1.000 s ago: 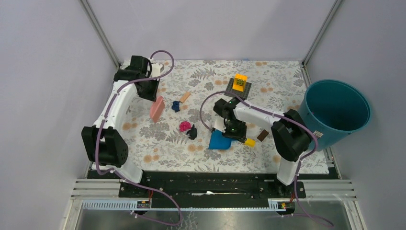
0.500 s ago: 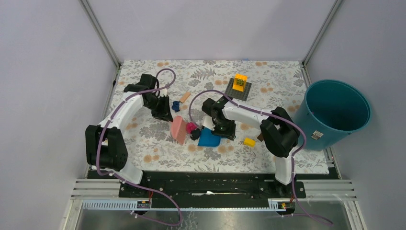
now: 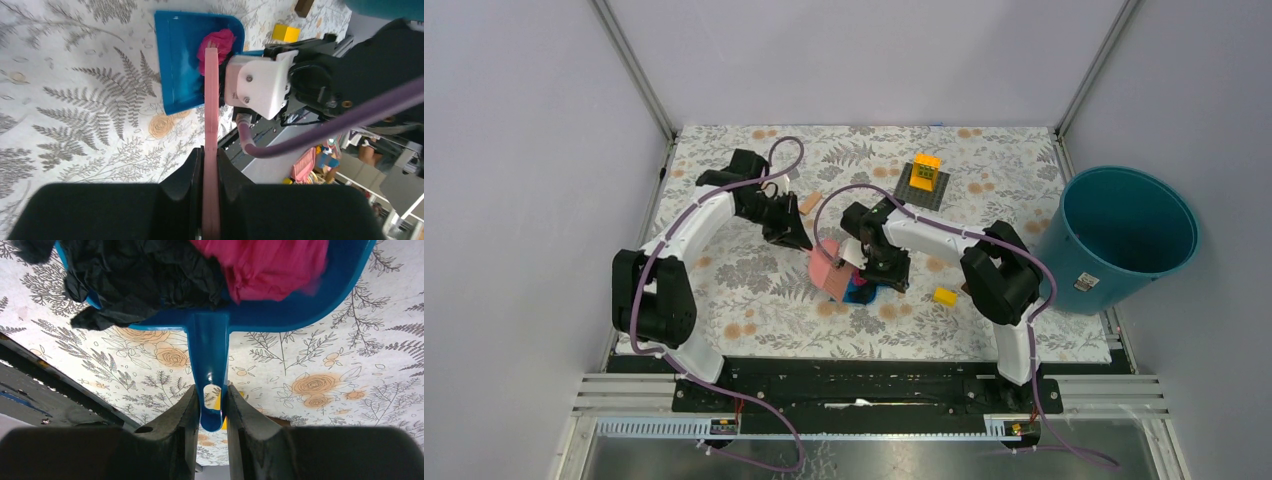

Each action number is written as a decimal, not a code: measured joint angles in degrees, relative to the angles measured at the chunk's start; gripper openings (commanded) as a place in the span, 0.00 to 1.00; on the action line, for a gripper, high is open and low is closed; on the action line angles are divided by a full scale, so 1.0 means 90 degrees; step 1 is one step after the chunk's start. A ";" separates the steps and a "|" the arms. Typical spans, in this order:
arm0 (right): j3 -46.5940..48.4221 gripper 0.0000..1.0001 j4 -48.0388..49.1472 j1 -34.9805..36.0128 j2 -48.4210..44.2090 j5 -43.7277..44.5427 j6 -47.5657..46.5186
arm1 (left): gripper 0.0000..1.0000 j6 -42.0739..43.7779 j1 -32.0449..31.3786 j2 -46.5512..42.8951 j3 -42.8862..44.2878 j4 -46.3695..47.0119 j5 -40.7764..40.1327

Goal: Sweep away the paper scraps from the table

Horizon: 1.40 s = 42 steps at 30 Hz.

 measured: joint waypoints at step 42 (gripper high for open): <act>-0.0792 0.00 0.0185 -0.0607 -0.0962 0.0010 0.0005 | 0.00 0.3616 0.0185 0.1705 0.2795 -0.0291 -0.3648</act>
